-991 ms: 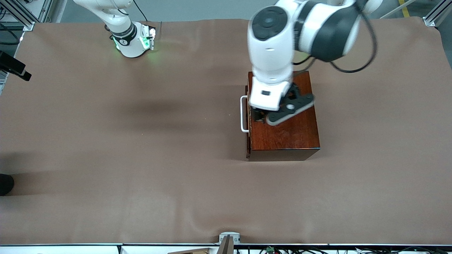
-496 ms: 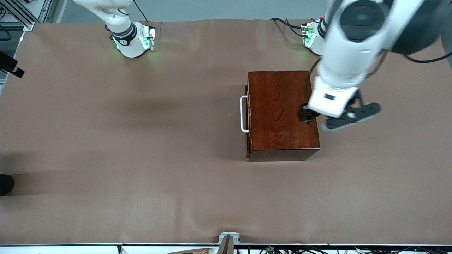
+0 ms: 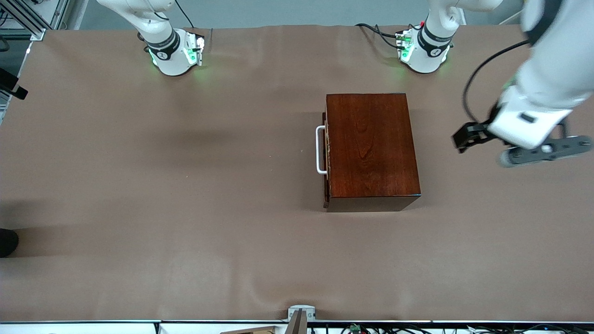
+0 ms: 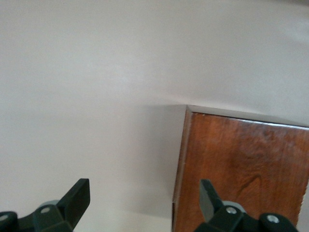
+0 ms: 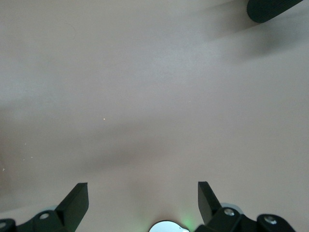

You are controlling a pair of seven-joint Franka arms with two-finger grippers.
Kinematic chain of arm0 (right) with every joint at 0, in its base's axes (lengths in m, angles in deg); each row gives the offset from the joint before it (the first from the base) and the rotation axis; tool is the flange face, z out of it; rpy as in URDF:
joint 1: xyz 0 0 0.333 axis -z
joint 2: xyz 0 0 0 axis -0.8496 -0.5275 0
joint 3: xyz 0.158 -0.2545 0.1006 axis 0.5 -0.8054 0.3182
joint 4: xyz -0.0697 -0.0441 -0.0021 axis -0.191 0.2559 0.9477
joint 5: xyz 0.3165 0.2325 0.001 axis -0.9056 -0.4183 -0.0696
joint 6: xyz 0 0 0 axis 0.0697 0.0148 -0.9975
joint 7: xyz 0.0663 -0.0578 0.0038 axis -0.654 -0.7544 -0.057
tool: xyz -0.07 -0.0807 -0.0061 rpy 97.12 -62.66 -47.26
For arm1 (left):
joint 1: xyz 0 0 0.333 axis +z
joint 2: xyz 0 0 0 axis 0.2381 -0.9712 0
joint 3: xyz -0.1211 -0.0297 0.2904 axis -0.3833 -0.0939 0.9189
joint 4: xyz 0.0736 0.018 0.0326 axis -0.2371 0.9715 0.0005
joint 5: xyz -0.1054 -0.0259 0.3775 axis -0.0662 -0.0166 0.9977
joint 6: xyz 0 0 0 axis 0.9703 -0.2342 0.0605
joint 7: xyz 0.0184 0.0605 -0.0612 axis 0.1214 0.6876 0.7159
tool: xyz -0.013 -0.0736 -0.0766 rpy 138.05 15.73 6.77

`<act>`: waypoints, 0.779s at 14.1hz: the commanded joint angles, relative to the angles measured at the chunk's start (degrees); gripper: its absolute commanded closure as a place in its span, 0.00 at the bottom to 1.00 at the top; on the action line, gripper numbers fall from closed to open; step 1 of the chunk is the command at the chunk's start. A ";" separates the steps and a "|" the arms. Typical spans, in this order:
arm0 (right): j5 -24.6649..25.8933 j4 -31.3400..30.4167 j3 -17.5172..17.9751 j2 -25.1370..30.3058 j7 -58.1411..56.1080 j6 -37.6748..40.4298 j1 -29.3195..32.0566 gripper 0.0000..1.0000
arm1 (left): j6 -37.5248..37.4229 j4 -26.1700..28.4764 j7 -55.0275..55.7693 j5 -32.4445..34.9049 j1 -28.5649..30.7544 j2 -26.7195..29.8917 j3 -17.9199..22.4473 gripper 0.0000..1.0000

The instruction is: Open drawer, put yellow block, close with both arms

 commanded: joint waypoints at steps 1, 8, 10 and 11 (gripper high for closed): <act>-0.41 0.76 0.70 -0.05 -0.62 0.83 1.22 0.00 | 0.02 6.50 -7.18 -1.33 4.26 6.54 -1.50 0.00; -0.50 0.76 0.78 -0.05 -0.44 0.48 0.96 0.00 | 3.61 18.10 -13.19 -1.59 14.20 16.13 -8.96 0.00; -0.41 0.76 0.87 -0.05 -0.44 0.57 0.87 0.00 | 3.89 19.17 -13.27 -1.95 14.47 17.28 -9.14 0.00; -0.41 0.76 0.87 -0.05 -0.27 0.57 0.87 0.00 | 3.62 18.82 -13.36 -1.95 14.56 17.28 -9.23 0.00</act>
